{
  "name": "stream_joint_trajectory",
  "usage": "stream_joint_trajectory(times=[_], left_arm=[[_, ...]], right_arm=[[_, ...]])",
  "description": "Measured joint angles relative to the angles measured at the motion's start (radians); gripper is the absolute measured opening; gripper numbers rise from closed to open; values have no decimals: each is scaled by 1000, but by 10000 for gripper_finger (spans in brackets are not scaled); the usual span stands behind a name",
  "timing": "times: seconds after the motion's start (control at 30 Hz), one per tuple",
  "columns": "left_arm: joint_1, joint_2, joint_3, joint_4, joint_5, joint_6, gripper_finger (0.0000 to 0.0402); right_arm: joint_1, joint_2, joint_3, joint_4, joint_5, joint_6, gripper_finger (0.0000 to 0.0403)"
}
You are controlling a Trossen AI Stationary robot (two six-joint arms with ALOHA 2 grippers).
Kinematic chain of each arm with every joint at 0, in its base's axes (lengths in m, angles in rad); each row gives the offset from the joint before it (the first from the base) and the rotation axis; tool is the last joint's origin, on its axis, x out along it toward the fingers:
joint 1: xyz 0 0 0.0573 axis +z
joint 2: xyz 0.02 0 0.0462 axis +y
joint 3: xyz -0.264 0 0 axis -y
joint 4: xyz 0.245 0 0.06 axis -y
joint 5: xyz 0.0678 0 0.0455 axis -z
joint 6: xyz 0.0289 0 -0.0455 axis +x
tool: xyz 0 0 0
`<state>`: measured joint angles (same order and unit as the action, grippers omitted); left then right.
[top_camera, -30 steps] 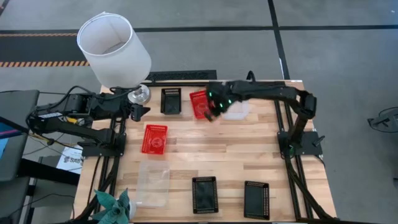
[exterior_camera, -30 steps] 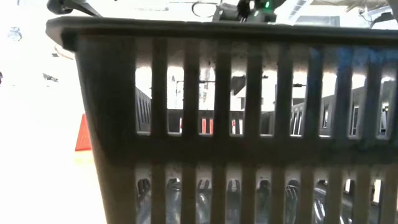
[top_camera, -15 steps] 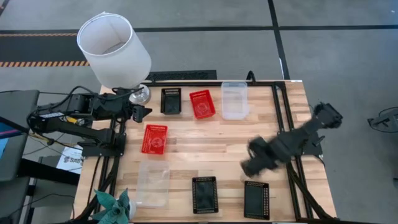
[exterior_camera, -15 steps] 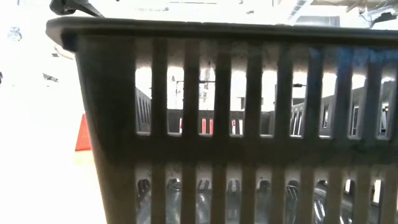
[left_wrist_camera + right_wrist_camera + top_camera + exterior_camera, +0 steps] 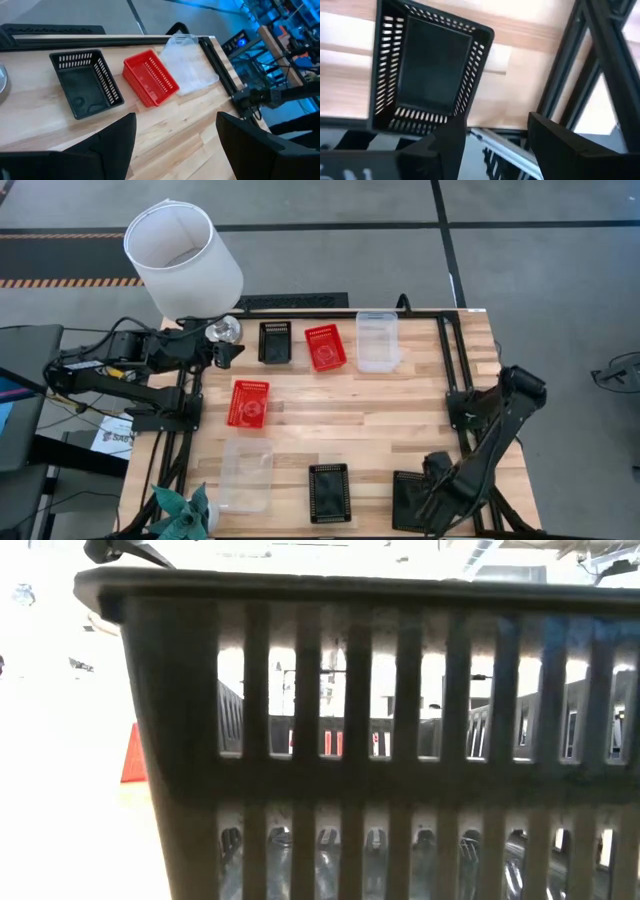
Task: Stack baskets by color
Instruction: Stack the bottom right black bin on the top black bin
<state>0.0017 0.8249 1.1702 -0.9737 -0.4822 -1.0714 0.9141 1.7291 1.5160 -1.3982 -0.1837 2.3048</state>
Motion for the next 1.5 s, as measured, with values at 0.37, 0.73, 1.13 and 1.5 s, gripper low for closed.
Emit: stream_joint_trajectory(times=[0.37,0.73,1.13,1.5], left_arm=[[0,6,0,1,3,12,261],[0,6,0,0,5,12,261],[0,6,0,0,5,8,261],[0,6,0,-4,14,11,261]], right_arm=[[-13,77,-104,201,-6,29,222],[-27,77,-275,373,0,44,203],[-66,71,-366,542,9,46,85],[-231,-110,-366,339,148,-109,8]])
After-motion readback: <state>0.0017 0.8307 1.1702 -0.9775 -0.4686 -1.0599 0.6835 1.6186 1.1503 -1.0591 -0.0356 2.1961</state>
